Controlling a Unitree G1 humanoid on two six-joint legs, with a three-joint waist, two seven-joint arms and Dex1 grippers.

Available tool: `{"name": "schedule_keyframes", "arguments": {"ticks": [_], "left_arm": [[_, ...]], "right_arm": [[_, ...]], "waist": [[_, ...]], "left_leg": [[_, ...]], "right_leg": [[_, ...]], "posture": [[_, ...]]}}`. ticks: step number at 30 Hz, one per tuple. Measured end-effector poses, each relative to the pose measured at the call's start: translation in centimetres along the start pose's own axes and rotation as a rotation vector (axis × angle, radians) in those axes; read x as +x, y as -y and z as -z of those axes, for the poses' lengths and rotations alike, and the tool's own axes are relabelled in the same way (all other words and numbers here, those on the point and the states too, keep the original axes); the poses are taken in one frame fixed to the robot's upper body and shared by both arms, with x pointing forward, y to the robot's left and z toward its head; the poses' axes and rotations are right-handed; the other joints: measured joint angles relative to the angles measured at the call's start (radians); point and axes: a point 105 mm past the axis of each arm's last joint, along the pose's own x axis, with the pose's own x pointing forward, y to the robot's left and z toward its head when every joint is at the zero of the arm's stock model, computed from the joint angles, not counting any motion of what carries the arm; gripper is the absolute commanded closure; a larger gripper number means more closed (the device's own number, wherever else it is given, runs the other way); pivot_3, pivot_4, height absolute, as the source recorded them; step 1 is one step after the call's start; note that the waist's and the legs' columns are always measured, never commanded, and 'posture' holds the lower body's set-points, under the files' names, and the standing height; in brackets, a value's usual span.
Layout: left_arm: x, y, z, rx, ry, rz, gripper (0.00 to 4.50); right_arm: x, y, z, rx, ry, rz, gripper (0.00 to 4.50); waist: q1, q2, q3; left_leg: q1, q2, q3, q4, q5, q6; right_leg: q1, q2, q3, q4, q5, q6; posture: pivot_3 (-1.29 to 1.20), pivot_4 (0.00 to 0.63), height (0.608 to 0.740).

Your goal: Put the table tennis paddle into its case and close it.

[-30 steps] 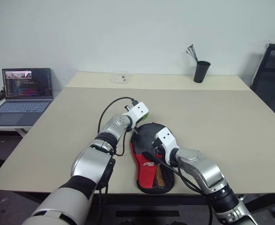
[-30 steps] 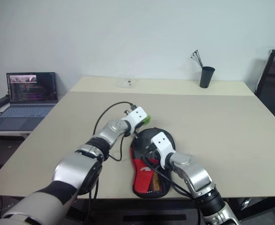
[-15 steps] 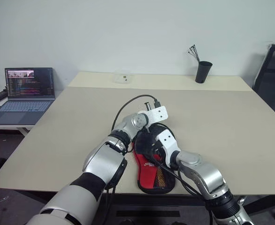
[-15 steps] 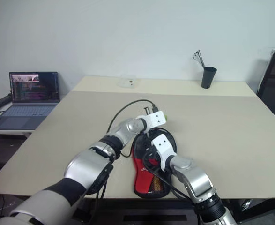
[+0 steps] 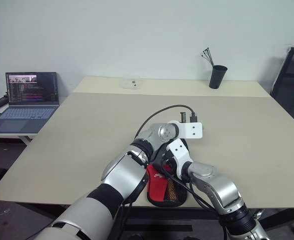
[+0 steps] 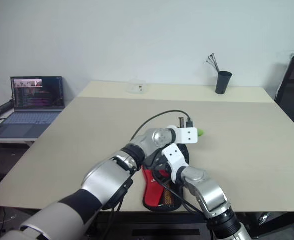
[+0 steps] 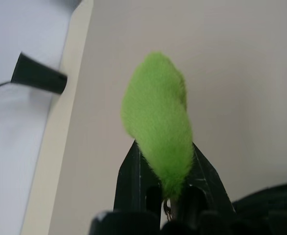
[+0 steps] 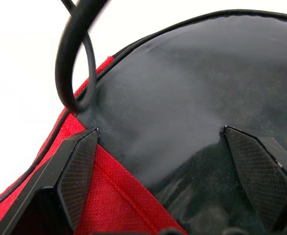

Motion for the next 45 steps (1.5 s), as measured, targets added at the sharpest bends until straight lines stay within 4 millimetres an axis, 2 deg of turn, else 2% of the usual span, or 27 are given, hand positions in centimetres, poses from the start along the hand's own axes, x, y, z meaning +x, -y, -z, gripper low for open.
{"name": "schedule_keyframes", "arguments": {"ticks": [5,13,19,22,25,27,29,32,36,41,45], "left_arm": [[-0.1,1.0,0.2,-0.057,0.013,0.068,2.95],[-0.5,0.8,0.7,-0.100,0.019,0.066,0.02],[-1.0,0.7,1.0,-0.165,0.068,0.036,0.02],[-1.9,-0.2,1.6,-0.221,0.096,-0.001,0.02],[-3.9,-2.3,3.4,-0.263,0.099,-0.069,0.02],[-5.9,-3.8,5.3,-0.314,0.095,-0.122,0.02],[-7.8,-4.5,7.1,-0.363,0.089,-0.157,0.02],[-9.5,-2.9,9.5,-0.527,0.090,-0.129,0.02],[-10.1,1.2,11.0,-0.753,0.109,-0.008,0.02],[-10.0,3.6,9.4,-0.821,0.172,0.156,0.02],[-9.4,4.0,8.1,-0.827,0.198,0.215,0.02]], "right_arm": [[0.1,-0.1,0.0,0.002,0.000,-0.003,0.00],[0.3,-0.1,-0.3,-0.004,0.000,-0.009,0.00],[0.6,0.0,-0.5,0.003,-0.005,-0.011,0.00],[0.2,0.3,-0.9,0.024,0.000,-0.012,0.00],[-0.6,0.3,-1.1,0.077,-0.009,-0.035,0.00],[-1.4,0.3,-1.3,0.128,-0.015,-0.048,0.00],[-2.3,0.5,-1.5,0.170,-0.016,-0.058,0.00],[-4.4,0.9,-3.1,0.182,0.039,-0.082,0.00],[-7.1,2.4,-4.6,0.058,0.055,-0.087,0.00],[-9.0,6.6,-5.8,-0.106,0.042,0.023,0.00],[-8.2,10.7,-6.3,-0.122,0.048,0.161,0.00]], "waist": [[0.000,0.000,0.000],[-0.003,0.001,-0.001],[-0.005,0.003,-0.005],[-0.005,0.003,-0.005],[-0.006,0.003,-0.005],[-0.006,0.004,-0.004],[-0.005,0.004,-0.004],[-0.003,0.004,-0.004],[0.003,0.004,-0.004],[0.000,0.004,-0.004],[-0.004,0.004,-0.004]], "left_leg": [[0.000,0.000,0.000,0.000,0.000,0.000],[0.001,0.000,0.000,0.000,0.000,0.000],[0.001,0.001,0.000,0.001,0.000,0.000],[0.001,0.001,0.000,0.001,0.000,0.000],[0.000,0.001,0.000,0.000,0.000,0.000],[0.000,0.001,0.000,0.000,0.000,0.000],[-0.001,0.000,0.000,0.000,0.000,0.000],[-0.001,0.000,0.000,0.000,0.000,0.000],[-0.002,-0.001,-0.001,0.001,0.000,0.000],[-0.002,0.000,0.000,0.001,0.000,0.000],[-0.002,0.000,0.001,0.001,0.000,0.000]], "right_leg": [[0.000,0.000,0.000,0.000,0.000,0.000],[0.000,0.000,0.000,0.001,0.000,0.000],[0.000,0.000,0.000,0.001,0.000,0.000],[0.000,0.000,0.000,0.001,0.000,0.000],[-0.001,0.000,0.000,0.001,0.000,0.000],[-0.001,0.000,0.000,0.001,0.000,0.000],[-0.002,0.000,0.000,0.001,0.000,0.000],[-0.002,0.000,0.000,0.000,0.000,0.000],[-0.001,-0.001,0.000,-0.002,0.000,0.000],[-0.001,-0.001,0.000,-0.002,0.000,0.000],[-0.001,0.000,0.001,-0.001,0.000,0.000]], "posture": [[0.00,0.150,0.740],[0.00,0.150,0.740],[0.00,0.150,0.740],[0.00,0.150,0.740],[0.00,0.150,0.740],[0.00,0.150,0.740],[0.00,0.150,0.740],[0.00,0.150,0.740],[0.00,0.150,0.740],[0.00,0.150,0.740],[0.00,0.150,0.740]]}}
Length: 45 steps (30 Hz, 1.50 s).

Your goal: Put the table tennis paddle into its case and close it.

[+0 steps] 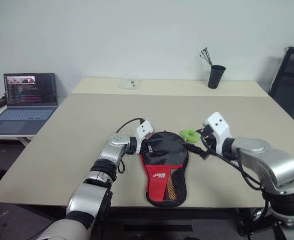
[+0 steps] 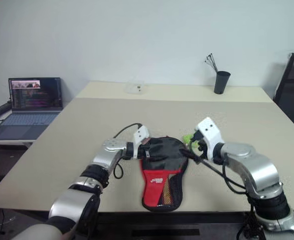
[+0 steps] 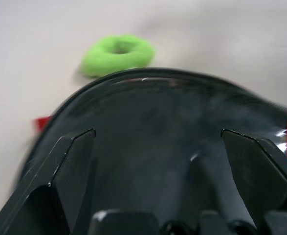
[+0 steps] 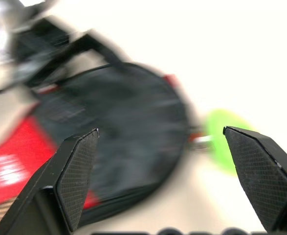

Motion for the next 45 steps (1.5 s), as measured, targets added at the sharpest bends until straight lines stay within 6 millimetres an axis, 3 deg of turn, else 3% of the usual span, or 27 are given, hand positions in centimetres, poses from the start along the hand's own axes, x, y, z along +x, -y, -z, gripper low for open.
{"name": "schedule_keyframes", "arguments": {"ticks": [3,9,12,19,22,27,30,41,45], "left_arm": [[0.3,0.4,0.1,0.001,-0.013,0.020,0.02],[0.1,0.6,0.7,0.001,-0.033,0.022,0.02],[-0.2,0.6,0.9,0.004,-0.038,0.019,0.02],[-0.6,0.7,1.2,0.008,-0.052,0.012,0.02],[-0.8,0.9,1.1,0.014,-0.050,0.009,0.02],[-1.1,0.9,1.7,-0.006,-0.063,-0.008,0.02],[-1.0,1.0,1.6,0.007,-0.064,-0.005,0.00],[-0.7,1.2,1.7,0.032,-0.071,0.002,0.00],[-0.2,1.3,1.6,0.030,-0.065,0.008,0.00]], "right_arm": [[2.2,2.2,0.8,0.083,-0.015,0.094,0.00],[6.4,2.5,2.5,0.228,-0.035,0.122,0.00],[8.0,3.6,3.0,0.282,-0.041,0.174,0.00],[9.2,5.4,4.4,0.296,-0.067,0.243,0.00],[9.5,4.9,5.5,0.295,-0.097,0.217,0.00],[10.1,3.7,5.3,0.282,-0.096,0.147,0.00],[10.5,2.8,5.2,0.265,-0.102,0.120,0.58],[10.8,1.8,4.9,0.262,-0.087,0.087,4.42],[10.6,2.0,5.0,0.272,-0.087,0.101,4.47]], "waist": [[-0.003,0.000,0.000],[-0.002,0.000,0.000],[-0.003,0.001,0.001],[-0.004,0.001,0.001],[-0.007,0.001,0.001],[-0.022,0.001,0.001],[-0.024,0.001,0.001],[-0.022,0.001,0.001],[-0.020,0.002,0.001]], "left_leg": [[0.000,0.000,0.001,0.000,0.000,0.000],[0.000,-0.001,0.001,0.000,0.000,0.000],[0.000,-0.001,0.001,0.000,0.000,0.000],[0.000,-0.001,0.001,0.000,0.000,0.000],[0.001,-0.001,0.001,-0.001,0.000,0.000],[0.001,-0.001,0.001,0.000,0.000,0.000],[0.002,0.000,0.001,0.000,0.000,0.000],[0.002,-0.001,0.001,0.000,0.000,0.000],[0.002,-0.001,0.000,0.000,0.000,0.000]], "right_leg": [[0.000,0.000,0.001,0.001,0.000,0.000],[-0.001,0.000,0.001,0.002,0.003,-0.004],[-0.001,0.001,0.001,0.002,0.003,-0.004],[-0.001,0.001,0.001,0.002,0.003,-0.005],[-0.001,0.001,0.002,0.003,0.003,-0.005],[0.000,0.001,0.002,0.004,0.003,-0.005],[0.000,0.001,0.002,0.004,0.003,-0.005],[0.000,0.001,0.002,0.004,0.003,-0.005],[0.000,0.001,0.002,0.004,0.003,-0.004]], "posture": [[0.00,0.150,0.740],[0.00,0.150,0.740],[0.00,0.150,0.740],[0.00,0.150,0.740],[0.00,0.150,0.740],[0.00,0.150,0.740],[0.00,0.150,0.740],[0.00,0.150,0.740],[0.00,0.150,0.740]]}}
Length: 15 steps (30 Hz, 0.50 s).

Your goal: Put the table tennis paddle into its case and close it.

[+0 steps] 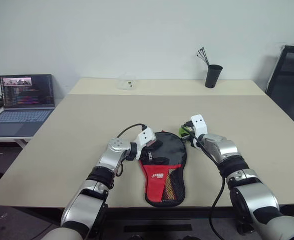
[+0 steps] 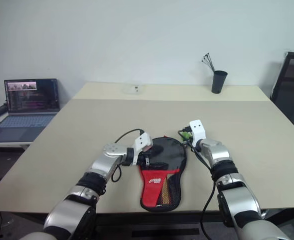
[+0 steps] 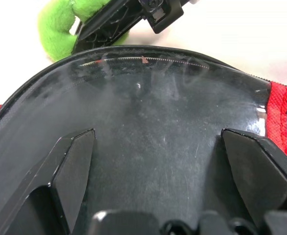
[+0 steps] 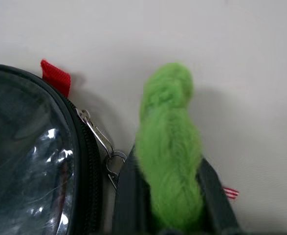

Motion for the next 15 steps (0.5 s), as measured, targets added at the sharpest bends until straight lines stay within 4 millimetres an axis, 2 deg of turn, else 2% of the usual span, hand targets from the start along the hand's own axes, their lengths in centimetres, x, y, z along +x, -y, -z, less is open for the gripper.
{"name": "schedule_keyframes", "arguments": {"ticks": [5,10,15], "left_arm": [[0.5,0.6,0.2,-0.005,-0.001,0.055,0.00],[0.7,0.6,0.5,-0.021,-0.008,0.073,0.00],[1.0,0.6,0.7,-0.036,-0.008,0.079,0.00]], "right_arm": [[-0.4,0.5,0.1,0.022,0.001,0.028,4.47],[-1.5,1.7,0.7,0.095,0.000,0.096,4.47],[-3.6,2.7,1.9,0.182,-0.003,0.156,4.47]], "waist": [[0.000,0.001,-0.001],[0.000,0.005,-0.004],[0.008,0.008,-0.007]], "left_leg": [[0.000,0.000,0.000,0.000,0.000,0.000],[0.000,0.000,0.000,0.000,0.000,0.000],[0.000,0.000,0.000,0.000,0.000,0.000]], "right_leg": [[0.000,0.000,0.000,0.000,0.000,0.000],[0.001,0.000,0.000,0.000,0.000,0.001],[0.001,0.000,0.000,0.000,-0.003,0.004]], "posture": [[0.00,0.150,0.740],[0.00,0.150,0.740],[0.00,0.150,0.740]]}}
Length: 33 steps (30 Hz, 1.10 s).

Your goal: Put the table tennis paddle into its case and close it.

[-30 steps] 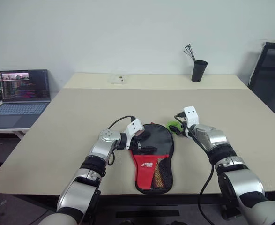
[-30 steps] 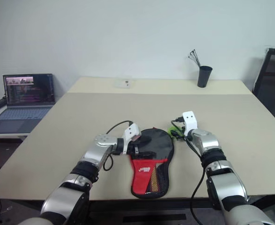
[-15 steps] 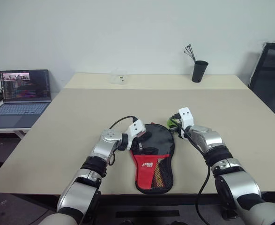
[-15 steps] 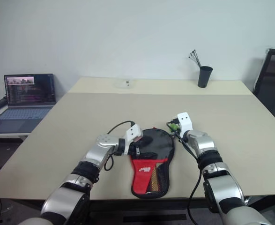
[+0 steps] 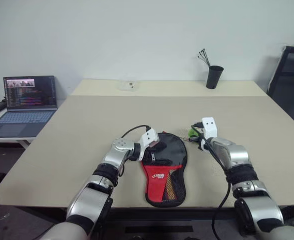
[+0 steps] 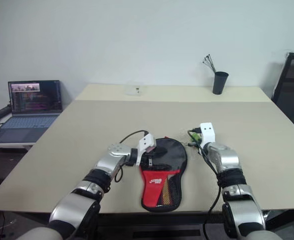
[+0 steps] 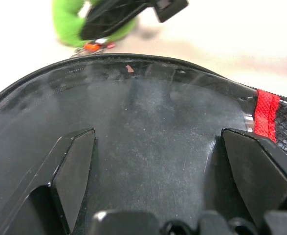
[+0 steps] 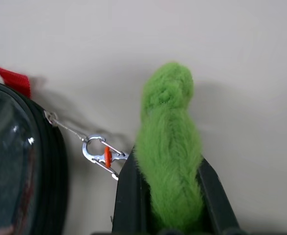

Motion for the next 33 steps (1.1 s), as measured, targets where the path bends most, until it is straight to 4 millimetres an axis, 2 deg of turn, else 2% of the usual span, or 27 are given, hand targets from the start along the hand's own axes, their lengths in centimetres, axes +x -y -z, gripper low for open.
{"name": "schedule_keyframes", "arguments": {"ticks": [4,7,8,11,14,18,22,29,33], "left_arm": [[0.3,0.0,0.0,-0.005,0.003,0.005,0.00],[0.5,0.0,0.0,-0.008,0.005,0.002,0.00],[0.4,-0.1,0.1,-0.012,0.002,-0.002,0.00],[1.0,0.1,-0.2,-0.013,0.007,0.009,0.00],[1.0,0.0,-0.2,-0.011,0.003,0.009,0.00],[1.2,0.0,-0.2,-0.016,0.000,0.011,0.00],[1.6,0.2,-0.4,-0.014,0.000,0.020,0.00],[2.4,0.6,-0.7,-0.002,-0.002,0.041,0.00],[2.5,0.7,-0.8,0.004,0.001,0.044,0.00]], "right_arm": [[-2.5,1.1,0.8,0.043,-0.010,0.036,4.47],[-4.1,1.0,1.4,0.049,-0.017,0.037,4.47],[-4.7,0.7,1.6,0.052,-0.025,0.028,4.47],[-8.3,-0.4,2.7,0.025,-0.046,-0.013,4.47],[-10.5,-1.6,3.2,-0.013,-0.077,-0.064,4.47],[-12.4,-2.9,3.4,-0.061,-0.101,-0.138,4.47],[-13.8,-3.3,4.2,-0.080,-0.136,-0.183,4.47],[-17.1,-5.0,7.4,-0.160,-0.246,-0.323,4.47],[-17.7,-5.7,8.3,-0.161,-0.264,-0.359,4.47]], "waist": [[0.010,0.001,-0.001],[0.015,0.001,-0.001],[0.015,0.002,-0.002],[0.027,0.003,-0.004],[0.026,0.003,-0.004],[0.028,0.003,-0.004],[0.035,0.003,-0.004],[0.044,0.005,-0.005],[0.044,0.005,-0.005]], "left_leg": [[0.000,0.000,0.000,0.000,0.000,0.000],[0.000,0.000,-0.001,0.000,0.000,0.000],[0.000,0.000,0.000,0.000,0.000,0.000],[-0.001,0.000,-0.002,0.000,0.001,0.001],[-0.001,0.000,-0.002,0.000,0.001,0.001],[-0.001,0.000,-0.004,0.001,0.001,0.001],[-0.001,0.000,-0.005,0.000,0.000,0.001],[-0.001,-0.001,-0.009,0.000,-0.003,0.006],[-0.001,-0.002,-0.008,0.000,-0.005,0.006]], "right_leg": [[0.000,0.000,0.000,0.000,0.000,0.000],[0.000,0.000,0.000,-0.001,0.000,0.000],[0.000,0.000,0.000,-0.001,0.000,0.000],[0.001,-0.001,-0.001,-0.003,-0.001,0.001],[0.001,-0.001,-0.001,-0.003,-0.001,0.001],[0.004,-0.002,-0.002,-0.005,-0.001,0.001],[0.006,-0.002,-0.004,-0.009,0.000,0.001],[0.014,-0.003,-0.008,-0.021,0.001,0.004],[0.014,-0.004,-0.007,-0.022,-0.001,0.006]], "posture": [[0.00,0.150,0.740],[0.00,0.150,0.740],[0.00,0.150,0.740],[0.00,0.150,0.740],[0.00,0.150,0.740],[0.00,0.150,0.740],[0.00,0.150,0.740],[0.00,0.150,0.740],[0.00,0.150,0.740]]}}
